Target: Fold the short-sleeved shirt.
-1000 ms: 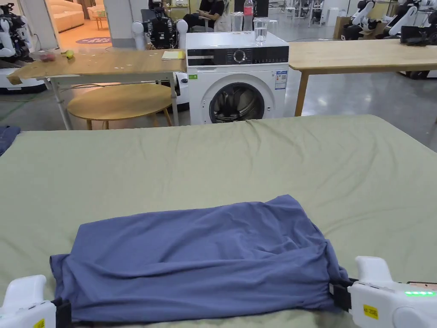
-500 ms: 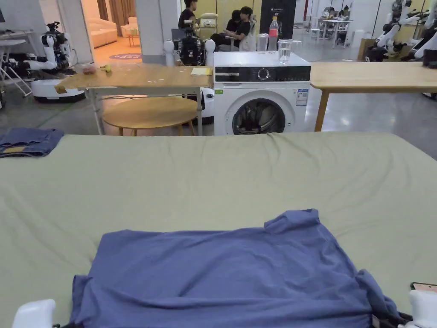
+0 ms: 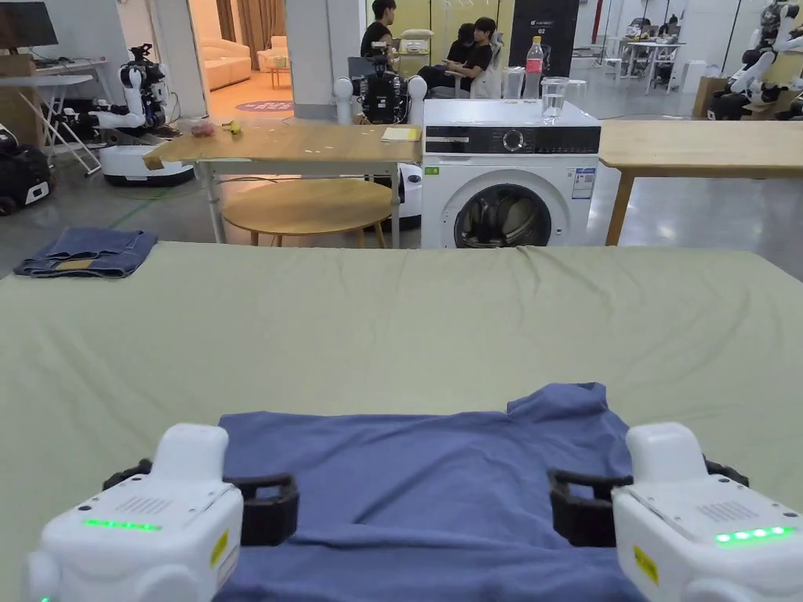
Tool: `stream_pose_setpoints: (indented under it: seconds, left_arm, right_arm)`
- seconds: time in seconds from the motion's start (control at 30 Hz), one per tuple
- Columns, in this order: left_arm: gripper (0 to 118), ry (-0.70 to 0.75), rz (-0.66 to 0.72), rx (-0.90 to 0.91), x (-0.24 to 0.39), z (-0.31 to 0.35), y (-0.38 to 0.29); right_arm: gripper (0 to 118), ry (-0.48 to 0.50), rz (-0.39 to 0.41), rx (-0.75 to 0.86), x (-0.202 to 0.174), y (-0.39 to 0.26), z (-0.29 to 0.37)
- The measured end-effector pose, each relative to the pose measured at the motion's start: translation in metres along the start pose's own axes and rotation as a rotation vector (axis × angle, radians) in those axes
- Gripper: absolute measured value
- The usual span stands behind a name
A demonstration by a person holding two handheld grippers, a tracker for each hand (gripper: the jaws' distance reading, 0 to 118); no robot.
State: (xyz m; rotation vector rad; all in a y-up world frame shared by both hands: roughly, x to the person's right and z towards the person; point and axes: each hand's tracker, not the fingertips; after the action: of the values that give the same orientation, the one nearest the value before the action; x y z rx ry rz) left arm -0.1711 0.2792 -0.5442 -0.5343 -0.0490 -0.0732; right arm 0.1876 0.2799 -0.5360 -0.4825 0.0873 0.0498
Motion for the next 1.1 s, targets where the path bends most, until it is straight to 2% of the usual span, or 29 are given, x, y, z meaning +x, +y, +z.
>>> stream_pose_setpoints:
  seconds: [0.03,0.07,0.1,0.13,0.2,0.27,0.37,0.47,0.63,0.67,0.7,0.73,0.83,0.93,1.03,1.07,1.1]
  left_arm:
    - [113,-0.001,0.000,-0.011,0.005,-0.006,0.002]
    - [87,0.000,0.000,-0.022,0.009,-0.012,0.002]
    - [45,-0.002,0.007,-0.033,0.014,-0.017,-0.001]
    - [0,-0.011,0.016,-0.046,0.016,-0.022,-0.003]
    - [0,0.033,0.017,-0.081,0.016,-0.032,-0.010]
    - [0,0.008,0.019,-0.099,0.007,-0.041,-0.014]
    - [0,0.036,0.037,-0.140,-0.015,-0.058,-0.018]
    - [0,0.054,0.053,-0.169,-0.037,-0.085,-0.009]
    - [2,0.145,-0.044,-0.208,-0.054,-0.149,0.028]
    - [40,0.148,-0.046,-0.208,-0.060,-0.164,0.035]
    - [83,0.142,-0.037,-0.218,-0.068,-0.184,0.043]
    - [112,0.159,-0.030,-0.255,-0.074,-0.204,0.049]
    - [112,0.206,-0.062,-0.306,-0.082,-0.262,0.060]
    - [111,0.189,-0.045,-0.389,-0.085,-0.316,0.054]
    - [94,0.127,-0.071,-0.502,-0.072,-0.334,0.043]
    - [85,0.107,-0.071,-0.478,-0.069,-0.330,0.043]
    - [67,0.126,-0.080,-0.449,-0.065,-0.321,0.048]
  right_arm:
    - [101,-0.011,-0.001,-0.014,-0.007,0.003,-0.006]
    - [65,-0.011,-0.004,-0.012,-0.012,0.005,-0.009]
    - [25,-0.009,-0.006,-0.013,-0.019,0.006,-0.013]
    - [0,-0.026,-0.010,-0.025,-0.024,0.005,-0.017]
    - [0,-0.057,-0.020,-0.028,-0.027,0.001,-0.023]
    - [0,0.008,-0.056,-0.040,-0.022,-0.002,-0.026]
    - [0,-0.011,-0.035,-0.055,-0.017,-0.008,-0.036]
    - [0,-0.005,-0.068,-0.083,-0.003,-0.011,-0.053]
    - [0,-0.025,-0.074,-0.117,0.017,-0.010,-0.083]
    - [0,-0.026,-0.080,-0.125,0.023,-0.010,-0.089]
    - [0,-0.035,-0.083,-0.131,0.027,-0.009,-0.096]
    - [0,-0.048,-0.081,-0.138,0.033,-0.009,-0.102]
    - [0,-0.082,-0.080,-0.159,0.053,-0.006,-0.120]
    - [0,-0.106,-0.098,-0.183,0.073,-0.001,-0.138]
    - [0,-0.128,-0.094,-0.197,0.094,0.009,-0.161]
    - [8,-0.144,-0.084,-0.213,0.100,0.011,-0.171]
    - [35,-0.154,-0.073,-0.242,0.109,0.015,-0.184]
